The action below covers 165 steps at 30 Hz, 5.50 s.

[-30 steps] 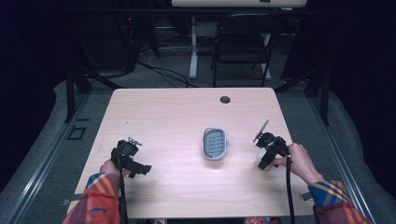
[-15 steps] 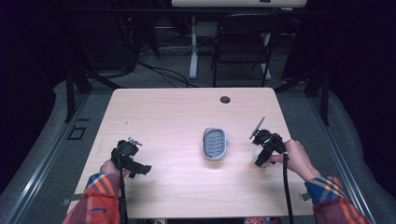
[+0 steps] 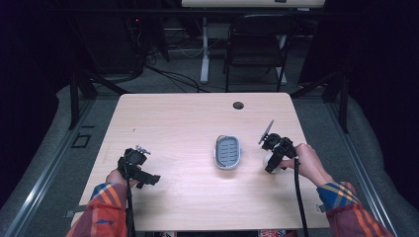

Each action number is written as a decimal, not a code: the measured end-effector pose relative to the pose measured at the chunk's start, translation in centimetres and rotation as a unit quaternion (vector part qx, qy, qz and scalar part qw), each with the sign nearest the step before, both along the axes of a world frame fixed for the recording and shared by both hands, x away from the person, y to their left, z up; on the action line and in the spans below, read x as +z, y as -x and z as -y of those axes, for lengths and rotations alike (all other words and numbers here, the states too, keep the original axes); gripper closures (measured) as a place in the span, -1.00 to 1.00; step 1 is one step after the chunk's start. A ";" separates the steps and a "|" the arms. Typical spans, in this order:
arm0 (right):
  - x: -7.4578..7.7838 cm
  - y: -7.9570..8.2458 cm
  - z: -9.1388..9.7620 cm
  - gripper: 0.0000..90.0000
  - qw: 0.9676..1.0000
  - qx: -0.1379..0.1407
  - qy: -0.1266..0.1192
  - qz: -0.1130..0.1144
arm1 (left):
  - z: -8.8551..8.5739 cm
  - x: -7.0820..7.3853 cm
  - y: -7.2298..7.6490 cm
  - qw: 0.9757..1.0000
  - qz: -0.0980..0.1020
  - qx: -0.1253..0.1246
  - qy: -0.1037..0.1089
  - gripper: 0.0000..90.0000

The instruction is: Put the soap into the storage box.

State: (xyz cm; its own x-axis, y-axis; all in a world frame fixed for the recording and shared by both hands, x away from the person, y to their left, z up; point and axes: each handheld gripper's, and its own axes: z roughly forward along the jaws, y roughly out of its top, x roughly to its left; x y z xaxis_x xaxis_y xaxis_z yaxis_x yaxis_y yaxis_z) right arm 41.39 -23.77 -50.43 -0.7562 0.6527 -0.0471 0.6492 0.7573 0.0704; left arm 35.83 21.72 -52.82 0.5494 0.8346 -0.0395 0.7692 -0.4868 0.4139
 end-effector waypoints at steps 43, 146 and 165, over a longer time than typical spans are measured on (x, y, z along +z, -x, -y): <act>2.4 -2.6 -3.6 -0.50 0.999 0.026 -0.008 0.017 | 0.0 0.0 0.0 1.000 -0.002 -0.004 -0.001 -1.00; 0.6 -5.4 -12.2 -0.55 0.996 0.083 -0.043 -0.004 | 0.1 -0.2 0.0 1.000 -0.008 -0.006 -0.003 -1.00; 4.2 -3.3 -7.5 -0.78 0.993 0.069 -0.083 0.039 | 0.1 -0.2 0.0 1.000 -0.008 -0.006 -0.003 -1.00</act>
